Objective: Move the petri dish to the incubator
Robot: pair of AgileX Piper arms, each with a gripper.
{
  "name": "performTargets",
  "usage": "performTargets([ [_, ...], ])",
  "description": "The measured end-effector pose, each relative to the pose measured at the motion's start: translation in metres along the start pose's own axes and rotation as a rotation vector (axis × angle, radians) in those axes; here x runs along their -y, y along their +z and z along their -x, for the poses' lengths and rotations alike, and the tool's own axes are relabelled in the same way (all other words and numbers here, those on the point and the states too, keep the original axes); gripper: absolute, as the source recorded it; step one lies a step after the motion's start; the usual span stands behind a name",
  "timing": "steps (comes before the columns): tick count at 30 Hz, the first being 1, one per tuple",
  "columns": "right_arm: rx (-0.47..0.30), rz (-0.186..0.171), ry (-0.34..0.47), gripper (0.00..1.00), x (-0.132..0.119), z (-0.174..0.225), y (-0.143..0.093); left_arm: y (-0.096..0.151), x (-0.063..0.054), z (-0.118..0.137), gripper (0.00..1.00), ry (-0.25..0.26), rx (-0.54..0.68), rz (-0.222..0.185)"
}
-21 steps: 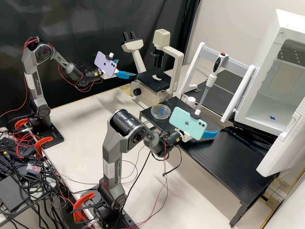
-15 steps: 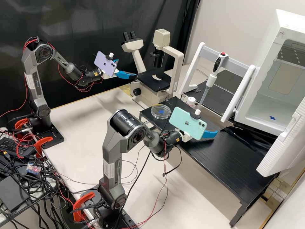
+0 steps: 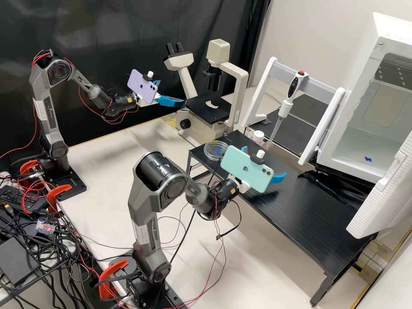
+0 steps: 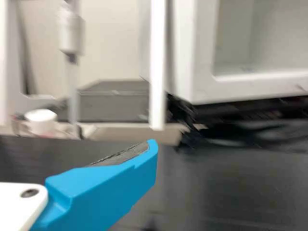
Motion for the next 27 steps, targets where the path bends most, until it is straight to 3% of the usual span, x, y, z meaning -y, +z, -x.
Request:
performTargets([
  [5, -0.085, -0.021, -0.034, 1.0, 0.012, 0.007, -0.013, 0.0, 0.0, 0.0, 1.0, 0.0, 0.0, 0.0],
  [10, -0.148, -0.007, -0.143, 1.0, 0.033, 0.012, -0.025, 0.0, 0.0, 0.0, 1.0, 0.0, 0.0, 0.0],
  [17, -0.23, -0.017, -0.259, 1.0, 0.063, 0.014, -0.04, 0.0, 0.0, 0.0, 1.0, 0.0, 0.0, 0.0],
  [23, -0.227, -0.003, -0.339, 1.0, 0.085, 0.014, -0.038, 0.0, 0.0, 0.0, 1.0, 0.0, 0.0, 0.0],
  [27, -0.193, 0.006, -0.336, 1.0, 0.089, 0.011, -0.031, 0.0, 0.0, 0.0, 1.0, 0.0, 0.0, 0.0],
])
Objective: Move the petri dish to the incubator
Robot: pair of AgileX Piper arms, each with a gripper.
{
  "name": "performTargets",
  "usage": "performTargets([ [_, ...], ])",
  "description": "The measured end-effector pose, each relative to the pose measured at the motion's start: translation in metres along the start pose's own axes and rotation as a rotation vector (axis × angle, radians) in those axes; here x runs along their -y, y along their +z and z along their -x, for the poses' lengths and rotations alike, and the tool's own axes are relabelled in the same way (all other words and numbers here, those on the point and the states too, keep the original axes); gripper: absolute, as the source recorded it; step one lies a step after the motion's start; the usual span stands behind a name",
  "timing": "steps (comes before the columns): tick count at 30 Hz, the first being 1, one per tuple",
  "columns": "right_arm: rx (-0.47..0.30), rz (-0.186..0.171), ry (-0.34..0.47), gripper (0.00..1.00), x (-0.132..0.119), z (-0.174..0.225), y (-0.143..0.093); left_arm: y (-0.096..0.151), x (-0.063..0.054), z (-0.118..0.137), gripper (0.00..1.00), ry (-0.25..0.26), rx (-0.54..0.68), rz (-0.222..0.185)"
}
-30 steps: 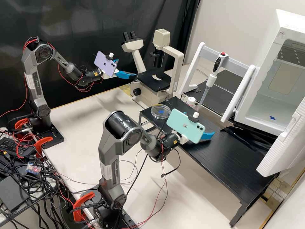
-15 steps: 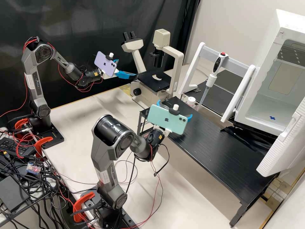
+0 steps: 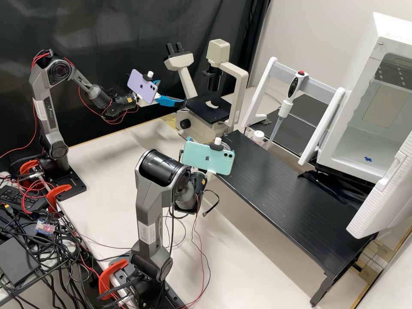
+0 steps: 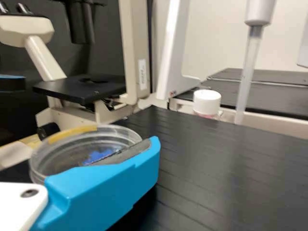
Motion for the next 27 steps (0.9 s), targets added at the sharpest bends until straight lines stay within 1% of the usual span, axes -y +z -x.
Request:
performTargets([
  [4, 0.01, 0.001, 0.0, 1.0, 0.0013, -0.0008, 0.0026, 0.0, 0.0, 0.0, 1.0, 0.0, 0.0, 0.0],
  [5, 0.016, 0.011, 0.003, 1.0, 0.0011, -0.0013, 0.0035, 0.0, 0.0, 0.0, 1.0, 0.0, 0.0, 0.0],
  [8, 0.034, 0.018, 0.019, 1.0, 0.0001, -0.0016, 0.0057, 0.0, 0.0, 0.0, 1.0, 0.0, 0.0, 0.0],
  [15, 0.045, 0.047, 0.03, 1.0, -0.0008, -0.0016, 0.0067, 0.0, 0.0, 0.0, 1.0, 0.0, 0.0, 0.0],
  [16, 0.051, 0.05, 0.038, 0.0, -0.0014, -0.0016, 0.0076, 0.0, 0.0, 0.0, 1.0, 0.0, 0.0, 0.0],
  [18, 0.064, 0.055, 0.045, 0.0, -0.0016, -0.0018, 0.0094, 0.0, 0.0, 0.0, 1.0, 0.0, 0.0, 0.0],
  [21, 0.062, 0.063, 0.05, 0.0, -0.0026, -0.0036, 0.0091, 0.0, 0.0, 0.0, 1.0, 0.0, 0.0, 0.0],
  [27, 0.069, 0.059, 0.061, 0.0, -0.0033, -0.0073, 0.0098, 0.0, 0.0, 0.0, 1.0, 0.0, 0.0, 0.0],
])
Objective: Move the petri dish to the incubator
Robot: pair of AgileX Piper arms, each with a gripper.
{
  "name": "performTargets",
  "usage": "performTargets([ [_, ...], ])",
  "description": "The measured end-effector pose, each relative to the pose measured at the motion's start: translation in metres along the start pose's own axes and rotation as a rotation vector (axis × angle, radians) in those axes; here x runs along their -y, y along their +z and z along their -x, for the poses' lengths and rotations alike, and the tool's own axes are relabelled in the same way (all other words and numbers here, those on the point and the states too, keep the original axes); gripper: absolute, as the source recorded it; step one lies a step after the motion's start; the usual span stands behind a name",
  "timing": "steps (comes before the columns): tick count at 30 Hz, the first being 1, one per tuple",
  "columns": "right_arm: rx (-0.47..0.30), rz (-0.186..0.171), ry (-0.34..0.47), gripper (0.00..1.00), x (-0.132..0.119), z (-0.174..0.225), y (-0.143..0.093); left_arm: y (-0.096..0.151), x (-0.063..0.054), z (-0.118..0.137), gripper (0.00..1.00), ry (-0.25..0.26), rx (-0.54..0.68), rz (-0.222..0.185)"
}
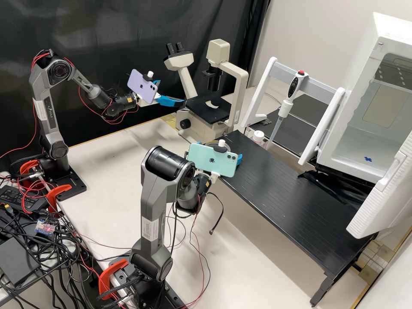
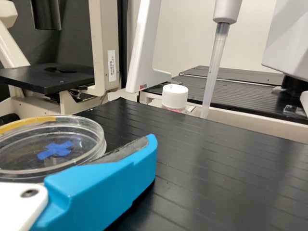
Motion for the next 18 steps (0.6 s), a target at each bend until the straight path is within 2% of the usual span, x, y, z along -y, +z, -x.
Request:
performTargets([
  [18, -0.004, -0.001, 0.015, 0.0, -0.0026, -0.0056, -0.0011, 0.0, 0.0, 0.0, 1.0, 0.0, 0.0, 0.0],
])
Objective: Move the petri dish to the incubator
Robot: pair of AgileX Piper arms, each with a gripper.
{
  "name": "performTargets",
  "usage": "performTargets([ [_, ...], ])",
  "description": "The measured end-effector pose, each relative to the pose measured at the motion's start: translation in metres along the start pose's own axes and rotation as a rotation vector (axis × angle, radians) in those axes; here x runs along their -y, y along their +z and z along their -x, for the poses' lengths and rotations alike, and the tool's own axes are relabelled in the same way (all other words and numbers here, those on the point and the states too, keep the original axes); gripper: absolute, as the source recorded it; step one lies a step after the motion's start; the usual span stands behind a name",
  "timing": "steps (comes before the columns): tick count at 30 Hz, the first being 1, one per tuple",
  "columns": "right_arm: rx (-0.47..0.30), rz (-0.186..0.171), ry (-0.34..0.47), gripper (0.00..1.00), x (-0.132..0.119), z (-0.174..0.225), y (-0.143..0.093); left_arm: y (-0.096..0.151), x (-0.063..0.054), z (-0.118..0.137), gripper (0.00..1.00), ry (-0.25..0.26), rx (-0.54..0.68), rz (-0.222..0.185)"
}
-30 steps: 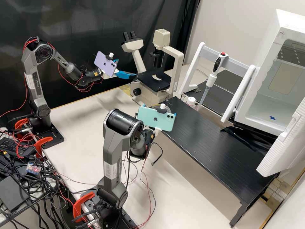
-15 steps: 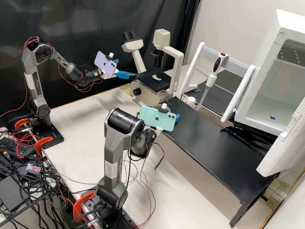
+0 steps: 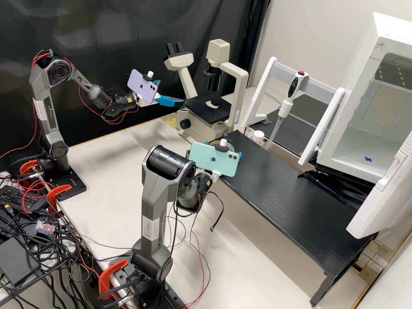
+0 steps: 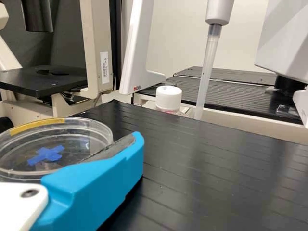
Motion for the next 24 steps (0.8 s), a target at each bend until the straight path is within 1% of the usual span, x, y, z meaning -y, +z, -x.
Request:
performTargets([
  [18, 0.006, 0.001, -0.004, 0.0, -0.0009, -0.0024, -0.0003, 0.0, 0.0, 0.0, 1.0, 0.0, 0.0, 0.0],
  [24, 0.026, 0.003, 0.003, 0.0, -0.0052, -0.0012, 0.0024, 0.0, 0.0, 0.0, 1.0, 0.0, 0.0, 0.0],
])
